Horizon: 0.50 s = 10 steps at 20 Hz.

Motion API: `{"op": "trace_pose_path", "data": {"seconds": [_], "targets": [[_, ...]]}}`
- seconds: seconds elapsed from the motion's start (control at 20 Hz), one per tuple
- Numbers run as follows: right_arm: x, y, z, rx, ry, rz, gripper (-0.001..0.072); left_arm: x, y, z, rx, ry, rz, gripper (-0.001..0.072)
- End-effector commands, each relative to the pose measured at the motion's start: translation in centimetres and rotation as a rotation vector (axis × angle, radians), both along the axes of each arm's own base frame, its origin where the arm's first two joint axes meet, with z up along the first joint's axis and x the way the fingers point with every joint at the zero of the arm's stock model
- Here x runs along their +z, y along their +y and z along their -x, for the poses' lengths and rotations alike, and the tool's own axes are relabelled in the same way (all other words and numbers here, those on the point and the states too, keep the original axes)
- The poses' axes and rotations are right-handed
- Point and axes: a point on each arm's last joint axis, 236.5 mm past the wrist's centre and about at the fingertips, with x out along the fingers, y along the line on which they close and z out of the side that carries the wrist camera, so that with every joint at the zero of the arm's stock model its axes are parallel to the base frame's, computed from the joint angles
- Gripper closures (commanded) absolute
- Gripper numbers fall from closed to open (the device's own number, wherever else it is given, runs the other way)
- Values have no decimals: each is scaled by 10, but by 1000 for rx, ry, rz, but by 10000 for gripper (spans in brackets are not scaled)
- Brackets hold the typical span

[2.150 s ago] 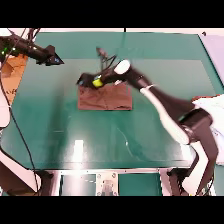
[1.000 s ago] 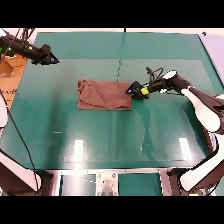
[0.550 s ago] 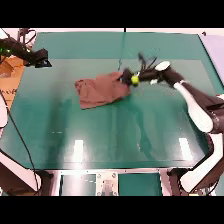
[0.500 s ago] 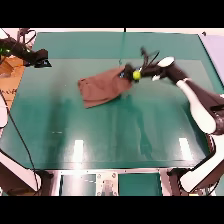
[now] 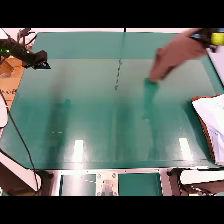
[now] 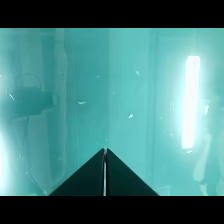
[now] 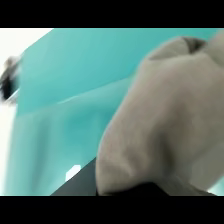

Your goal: Fold the shirts.

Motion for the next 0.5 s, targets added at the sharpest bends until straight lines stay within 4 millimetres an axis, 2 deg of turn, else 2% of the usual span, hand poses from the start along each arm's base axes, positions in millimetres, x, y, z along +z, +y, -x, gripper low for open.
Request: {"op": "trace_pose_path", "data": {"seconds": [0.0, 0.1, 0.2, 0.35, 0.45], "targets": [[-11, -128, 68, -292, 161, 75, 697, 0, 0, 4, -6, 14, 1, 684], [-11, -172, 103, -425, 203, 63, 698, 0, 0, 4, -6, 14, 1, 684], [-5, -205, 138, -561, 218, 61, 697, 0, 0, 3, -6, 13, 1, 684], [-9, -247, 205, -790, 304, 110, 697, -1, 0, 4, -7, 15, 1, 684], [-19, -264, 254, -931, 379, 123, 697, -1, -1, 4, -8, 17, 1, 684]]}}
